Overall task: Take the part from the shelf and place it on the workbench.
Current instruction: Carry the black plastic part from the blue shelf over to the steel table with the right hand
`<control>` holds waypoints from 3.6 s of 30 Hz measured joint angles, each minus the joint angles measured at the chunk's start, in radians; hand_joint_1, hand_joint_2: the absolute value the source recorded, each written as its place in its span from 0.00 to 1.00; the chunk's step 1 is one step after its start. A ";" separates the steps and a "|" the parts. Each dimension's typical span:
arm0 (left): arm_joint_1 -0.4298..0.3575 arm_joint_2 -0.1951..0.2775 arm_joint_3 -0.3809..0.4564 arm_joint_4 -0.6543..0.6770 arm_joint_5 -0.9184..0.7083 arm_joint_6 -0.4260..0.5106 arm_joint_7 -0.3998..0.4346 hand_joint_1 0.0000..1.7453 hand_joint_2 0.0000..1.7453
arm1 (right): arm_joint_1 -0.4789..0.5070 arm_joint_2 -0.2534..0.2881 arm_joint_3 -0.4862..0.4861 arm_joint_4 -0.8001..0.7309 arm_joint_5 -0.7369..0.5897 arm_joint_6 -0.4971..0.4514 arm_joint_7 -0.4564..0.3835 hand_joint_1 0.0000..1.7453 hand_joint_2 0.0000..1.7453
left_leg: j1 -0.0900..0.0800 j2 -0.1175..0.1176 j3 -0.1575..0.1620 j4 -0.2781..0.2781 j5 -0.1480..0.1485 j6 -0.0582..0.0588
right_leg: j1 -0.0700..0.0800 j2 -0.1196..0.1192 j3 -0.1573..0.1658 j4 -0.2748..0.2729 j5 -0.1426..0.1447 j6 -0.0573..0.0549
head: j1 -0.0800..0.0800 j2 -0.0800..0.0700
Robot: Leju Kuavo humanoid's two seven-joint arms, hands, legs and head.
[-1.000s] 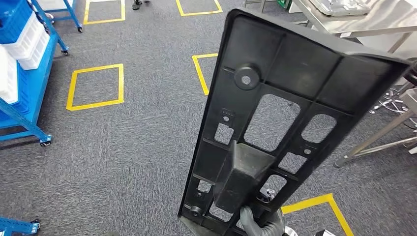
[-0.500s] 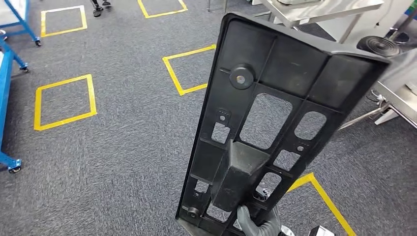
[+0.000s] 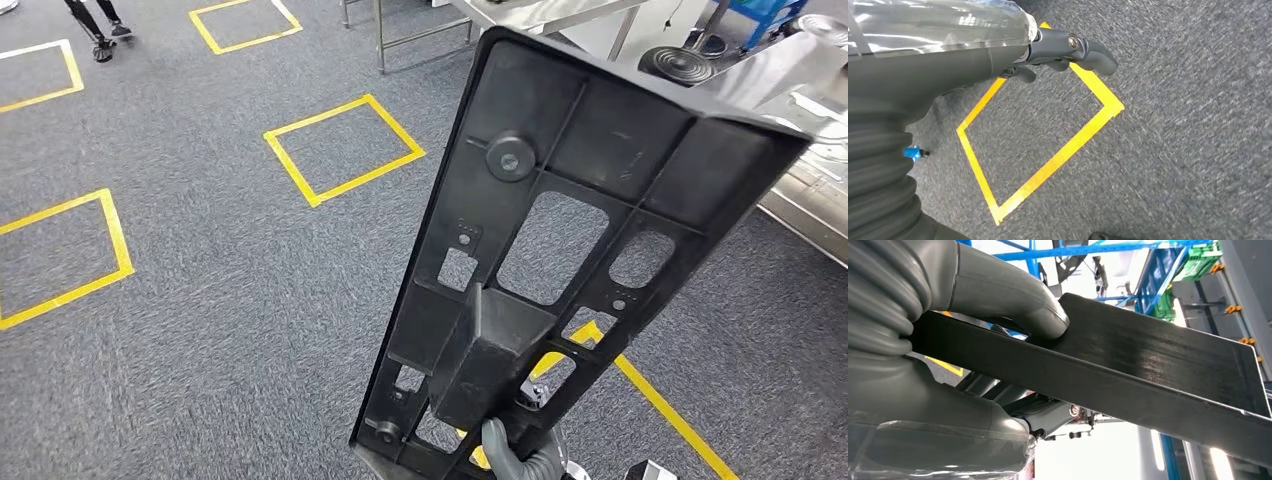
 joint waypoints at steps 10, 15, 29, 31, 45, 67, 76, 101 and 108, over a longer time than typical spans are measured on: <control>0.004 0.007 0.002 0.000 0.004 0.000 0.010 0.00 1.00 | -0.019 -0.001 -0.001 0.038 0.003 -0.010 -0.017 1.00 1.00 | -0.011 0.124 0.016 -0.007 -0.012 0.013 | 0.006 -0.169 -0.024 0.056 -0.013 0.001 | 0.000 0.000; 0.000 0.002 0.002 0.000 -0.002 -0.010 0.016 0.00 1.00 | -0.020 -0.005 -0.004 0.037 0.020 -0.024 -0.014 1.00 1.00 | -0.010 0.155 0.033 -0.010 -0.025 -0.013 | 0.018 -0.165 0.016 -0.027 0.007 -0.024 | 0.000 0.000; 0.008 -0.003 0.002 0.000 -0.004 -0.024 -0.005 0.00 1.00 | -0.004 -0.045 -0.028 0.000 0.255 -0.204 -0.002 1.00 1.00 | 0.006 -0.029 -0.007 0.018 -0.013 -0.014 | -0.005 0.013 0.007 0.002 -0.007 0.004 | 0.000 0.000; 0.006 -0.005 0.002 0.000 -0.006 -0.024 -0.008 0.00 1.00 | 0.000 -0.062 -0.044 -0.014 0.284 -0.225 0.005 1.00 1.00 | 0.006 -0.005 -0.005 0.013 -0.011 0.000 | -0.005 -0.007 -0.002 0.016 -0.015 0.015 | 0.000 0.000; 0.002 -0.020 -0.003 0.000 -0.024 -0.031 -0.011 0.00 1.00 | 0.030 -0.114 -0.101 -0.093 0.342 -0.274 0.035 1.00 1.00 | -0.010 0.160 0.033 -0.007 -0.036 -0.006 | 0.019 -0.191 0.002 -0.012 0.005 -0.013 | 0.000 0.000; 0.004 -0.027 0.004 0.000 0.000 0.027 -0.021 0.00 1.00 | 0.049 -0.153 -0.109 -0.128 0.370 -0.247 0.014 1.00 1.00 | -0.003 0.071 0.001 -0.004 -0.006 0.026 | -0.007 -0.115 -0.128 0.273 -0.129 0.036 | 0.000 0.000; -0.007 -0.030 -0.001 0.000 -0.018 0.022 -0.012 0.00 1.00 | 0.090 -0.169 -0.105 -0.187 0.394 -0.296 0.049 1.00 1.00 | -0.008 0.154 0.040 -0.009 -0.036 -0.007 | 0.007 -0.163 0.010 -0.021 0.010 -0.007 | 0.000 0.000; -0.019 -0.030 0.022 0.000 0.033 0.014 -0.032 0.00 1.00 | -0.021 -0.179 -0.074 -0.134 0.347 -0.266 0.054 1.00 1.00 | -0.003 0.056 0.006 -0.008 -0.002 0.023 | -0.011 -0.124 -0.050 0.115 -0.028 0.027 | 0.000 0.000; -0.022 -0.030 0.027 0.000 0.040 0.013 -0.037 0.00 1.00 | -0.035 -0.178 -0.071 -0.123 0.344 -0.264 0.054 1.00 1.00 | -0.007 0.061 0.004 0.012 -0.027 -0.012 | -0.003 -0.128 0.022 -0.036 0.016 -0.012 | 0.000 0.000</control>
